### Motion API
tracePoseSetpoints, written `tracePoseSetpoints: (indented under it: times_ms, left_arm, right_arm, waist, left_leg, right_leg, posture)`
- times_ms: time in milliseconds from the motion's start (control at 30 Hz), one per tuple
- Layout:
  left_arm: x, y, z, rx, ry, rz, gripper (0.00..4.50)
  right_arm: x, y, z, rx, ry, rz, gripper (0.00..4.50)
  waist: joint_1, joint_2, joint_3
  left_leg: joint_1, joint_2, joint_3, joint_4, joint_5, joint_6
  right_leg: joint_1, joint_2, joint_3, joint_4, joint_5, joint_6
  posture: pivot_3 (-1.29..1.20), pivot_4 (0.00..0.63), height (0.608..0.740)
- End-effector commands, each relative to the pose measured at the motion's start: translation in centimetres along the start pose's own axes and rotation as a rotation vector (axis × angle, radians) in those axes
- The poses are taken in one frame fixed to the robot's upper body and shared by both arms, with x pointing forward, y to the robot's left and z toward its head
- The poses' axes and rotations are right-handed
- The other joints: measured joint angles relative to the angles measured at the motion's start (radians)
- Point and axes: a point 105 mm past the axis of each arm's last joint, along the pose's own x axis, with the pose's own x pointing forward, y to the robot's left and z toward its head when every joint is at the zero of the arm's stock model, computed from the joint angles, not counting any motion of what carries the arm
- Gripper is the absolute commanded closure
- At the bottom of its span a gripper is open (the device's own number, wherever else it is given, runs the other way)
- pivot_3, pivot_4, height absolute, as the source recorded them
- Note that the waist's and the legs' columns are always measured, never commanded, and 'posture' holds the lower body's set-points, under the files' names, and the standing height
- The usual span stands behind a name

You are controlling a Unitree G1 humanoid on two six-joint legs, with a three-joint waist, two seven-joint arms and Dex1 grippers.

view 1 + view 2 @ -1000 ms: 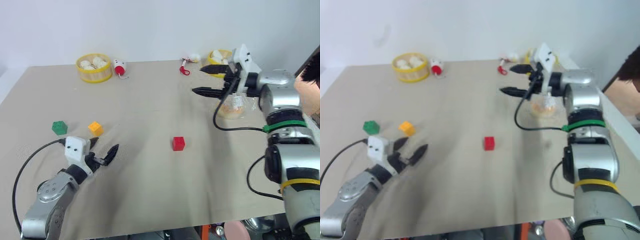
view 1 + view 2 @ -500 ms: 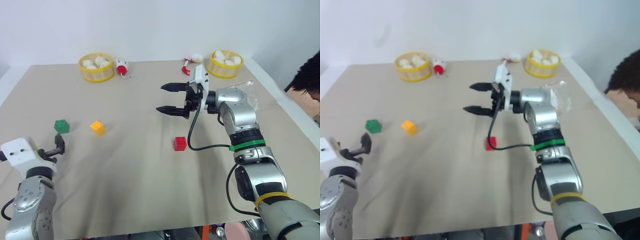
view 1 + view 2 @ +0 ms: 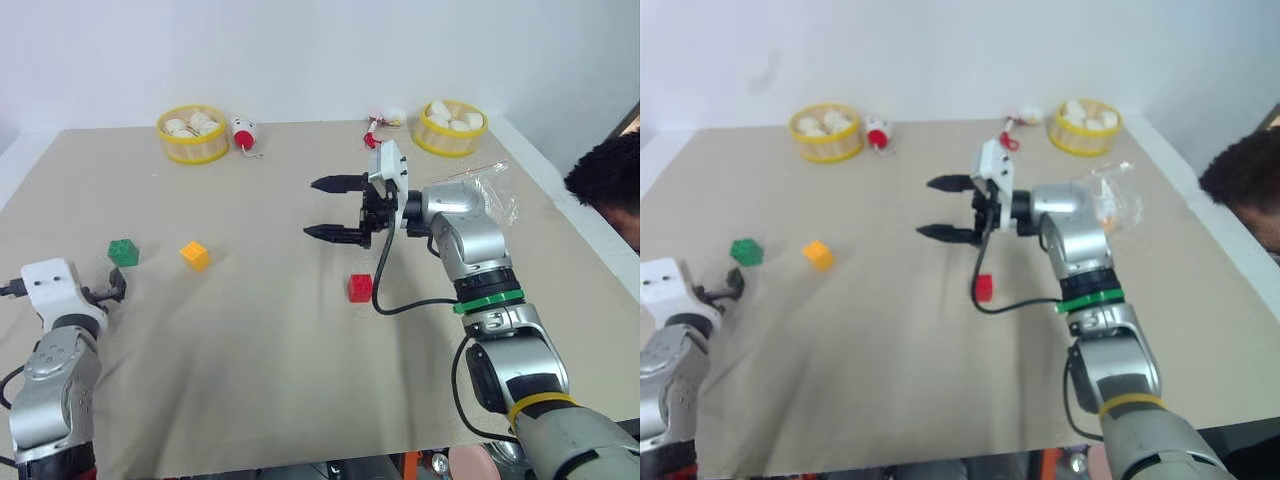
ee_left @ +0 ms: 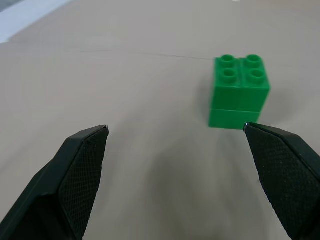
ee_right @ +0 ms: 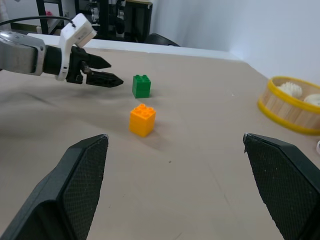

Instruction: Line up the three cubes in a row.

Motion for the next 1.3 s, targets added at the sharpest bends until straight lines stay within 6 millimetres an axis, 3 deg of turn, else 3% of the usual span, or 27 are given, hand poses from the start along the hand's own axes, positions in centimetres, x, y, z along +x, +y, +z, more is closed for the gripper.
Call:
tracePoseSetpoints:
  times_ms: [33,567,867,900,967,1033,1167,1300]
  left_arm:
    - [0.9,0.0,1.1,0.032,-0.035,-0.024,0.00]
    - [4.5,-2.4,0.3,0.068,0.040,-0.074,0.00]
    - [4.5,-2.3,0.0,0.072,0.045,-0.060,2.90]
    - [4.4,-2.4,0.2,0.084,0.040,-0.064,3.15]
    - [4.4,-2.5,0.8,0.115,0.011,-0.072,3.15]
    - [4.4,-1.8,1.2,0.207,-0.020,-0.061,3.15]
    - [4.4,2.2,2.4,0.249,-0.056,0.039,3.15]
    - [4.1,5.6,6.2,0.204,-0.178,0.120,3.15]
  right_arm:
    - [0.0,0.1,1.6,-0.060,-0.028,-0.004,0.02]
    - [-0.4,-0.4,1.4,-0.085,-0.012,-0.045,0.02]
    - [-0.8,-1.0,1.3,-0.087,-0.007,-0.064,0.00]
    - [-0.7,-1.0,1.3,-0.088,-0.006,-0.065,0.00]
    - [-0.7,-1.1,1.3,-0.090,-0.007,-0.065,0.00]
    - [-0.6,-1.2,1.3,-0.092,-0.007,-0.066,0.00]
    - [-0.7,-1.4,1.3,-0.095,-0.004,-0.066,0.00]
    - [-1.3,-1.6,1.2,-0.095,0.010,-0.069,0.00]
  waist:
    - [0.000,0.000,0.000]
    - [0.002,0.000,0.000]
    - [-0.002,0.000,0.000]
    - [-0.002,0.000,0.000]
    - [-0.001,0.000,0.000]
    - [-0.002,0.000,0.000]
    - [-0.002,-0.001,0.000]
    - [0.000,-0.002,0.001]
  left_leg:
    - [0.000,0.000,0.000,0.000,0.000,0.000]
    - [0.000,0.001,-0.001,-0.002,0.000,0.000]
    - [0.001,0.002,-0.001,-0.003,0.000,0.000]
    - [0.001,0.002,-0.001,-0.003,0.000,0.000]
    - [0.001,0.002,-0.001,-0.003,0.000,0.000]
    - [0.001,0.002,-0.001,-0.004,0.000,0.000]
    - [0.001,0.002,-0.001,-0.005,0.000,0.000]
    - [0.001,0.002,-0.001,-0.006,0.000,0.000]
  right_leg:
    - [0.000,0.000,0.000,0.000,0.000,0.000]
    - [0.000,0.000,-0.001,0.000,0.002,0.003]
    - [0.000,0.001,-0.001,0.000,0.002,0.003]
    - [0.000,0.002,-0.001,0.000,0.002,0.003]
    - [0.000,0.002,-0.001,0.000,0.002,0.002]
    - [0.000,0.002,-0.001,0.000,0.002,0.002]
    - [-0.001,0.002,-0.001,0.000,0.002,0.001]
    - [-0.002,0.002,-0.001,0.000,0.001,0.001]
  posture:
    - [0.00,0.150,0.740]
    - [0.00,0.150,0.740]
    - [0.00,0.150,0.740]
    - [0.00,0.150,0.740]
    - [0.00,0.150,0.740]
    - [0.00,0.150,0.740]
    - [0.00,0.150,0.740]
    - [0.00,0.150,0.740]
